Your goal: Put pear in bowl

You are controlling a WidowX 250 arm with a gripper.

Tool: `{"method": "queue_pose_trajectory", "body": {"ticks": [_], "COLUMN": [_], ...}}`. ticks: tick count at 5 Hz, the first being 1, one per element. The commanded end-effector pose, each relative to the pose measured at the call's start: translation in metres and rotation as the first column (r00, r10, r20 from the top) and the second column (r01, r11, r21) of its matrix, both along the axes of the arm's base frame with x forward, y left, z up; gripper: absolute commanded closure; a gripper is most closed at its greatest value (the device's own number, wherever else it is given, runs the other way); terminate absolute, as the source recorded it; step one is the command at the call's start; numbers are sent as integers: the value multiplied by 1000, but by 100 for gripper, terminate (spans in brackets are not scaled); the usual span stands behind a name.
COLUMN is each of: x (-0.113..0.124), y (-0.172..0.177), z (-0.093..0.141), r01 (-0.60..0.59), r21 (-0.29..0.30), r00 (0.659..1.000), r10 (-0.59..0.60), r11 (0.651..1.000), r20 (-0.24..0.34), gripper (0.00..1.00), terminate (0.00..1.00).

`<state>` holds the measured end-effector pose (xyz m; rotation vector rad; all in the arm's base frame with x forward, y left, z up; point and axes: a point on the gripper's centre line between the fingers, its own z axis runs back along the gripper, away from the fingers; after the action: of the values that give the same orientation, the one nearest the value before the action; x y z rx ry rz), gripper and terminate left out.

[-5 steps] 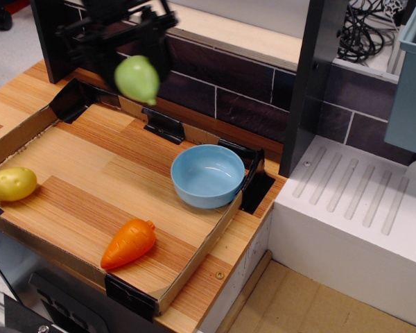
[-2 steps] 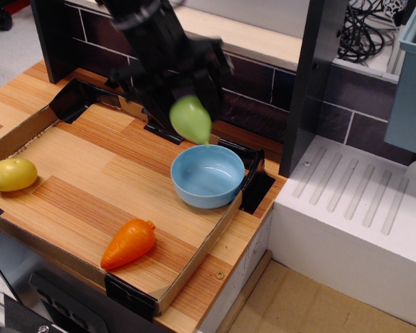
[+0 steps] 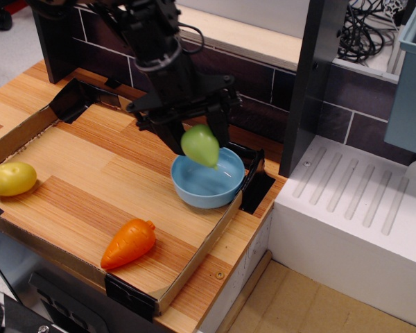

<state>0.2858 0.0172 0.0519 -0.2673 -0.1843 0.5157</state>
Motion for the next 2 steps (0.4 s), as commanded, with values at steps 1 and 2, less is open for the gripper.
{"method": "queue_pose_trajectory", "body": {"ticks": [1,2], "x": [-5,-7], "y": [11,16], "z": [29,59], "r01": [5,34], "r21": [-56,-86], "r00": [1000,998], "r10": [-7,-38], "r11": [998,996], "r20": [-28,-40], "gripper": [0,0], "terminate": [0,0]}}
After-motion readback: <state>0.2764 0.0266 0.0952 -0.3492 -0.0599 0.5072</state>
